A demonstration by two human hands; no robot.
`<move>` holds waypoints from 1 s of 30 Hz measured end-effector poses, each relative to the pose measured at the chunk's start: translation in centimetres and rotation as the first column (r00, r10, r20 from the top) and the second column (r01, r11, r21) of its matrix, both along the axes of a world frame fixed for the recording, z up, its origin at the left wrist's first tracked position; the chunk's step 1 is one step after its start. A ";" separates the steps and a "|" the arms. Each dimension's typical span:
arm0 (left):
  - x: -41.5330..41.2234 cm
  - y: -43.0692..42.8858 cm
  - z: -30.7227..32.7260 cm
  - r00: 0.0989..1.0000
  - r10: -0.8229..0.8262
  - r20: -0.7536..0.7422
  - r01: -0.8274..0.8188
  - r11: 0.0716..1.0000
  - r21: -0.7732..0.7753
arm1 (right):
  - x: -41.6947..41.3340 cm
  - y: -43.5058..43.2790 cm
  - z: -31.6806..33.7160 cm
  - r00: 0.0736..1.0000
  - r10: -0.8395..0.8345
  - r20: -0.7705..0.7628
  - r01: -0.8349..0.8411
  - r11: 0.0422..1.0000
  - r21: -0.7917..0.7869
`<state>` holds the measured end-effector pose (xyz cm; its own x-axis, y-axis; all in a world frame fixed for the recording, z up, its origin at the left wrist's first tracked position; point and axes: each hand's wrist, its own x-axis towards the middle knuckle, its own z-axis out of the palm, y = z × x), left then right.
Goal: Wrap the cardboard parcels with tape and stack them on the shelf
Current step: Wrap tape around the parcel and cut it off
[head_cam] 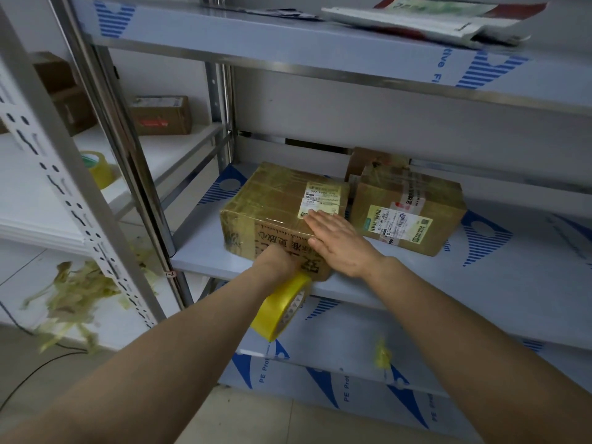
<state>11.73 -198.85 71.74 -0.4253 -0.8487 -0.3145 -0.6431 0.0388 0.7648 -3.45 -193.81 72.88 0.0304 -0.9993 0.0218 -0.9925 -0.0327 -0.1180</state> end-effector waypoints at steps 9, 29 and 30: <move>1.3 0.3 -1.1 0.999 0.021 -0.024 -0.019 0.996 0.084 | 2.2 -0.2 -1.3 0.993 -0.091 0.082 0.110 0.958 -0.265; 1.8 -1.0 -1.1 0.992 0.007 -0.129 0.008 0.993 0.114 | 0.0 -0.2 0.0 1.000 0.013 0.018 -0.013 1.000 -0.019; 1.9 -0.9 -1.1 0.992 0.005 -0.129 0.009 0.994 0.110 | 0.3 -0.1 -0.2 1.000 -0.004 0.015 0.006 0.998 -0.070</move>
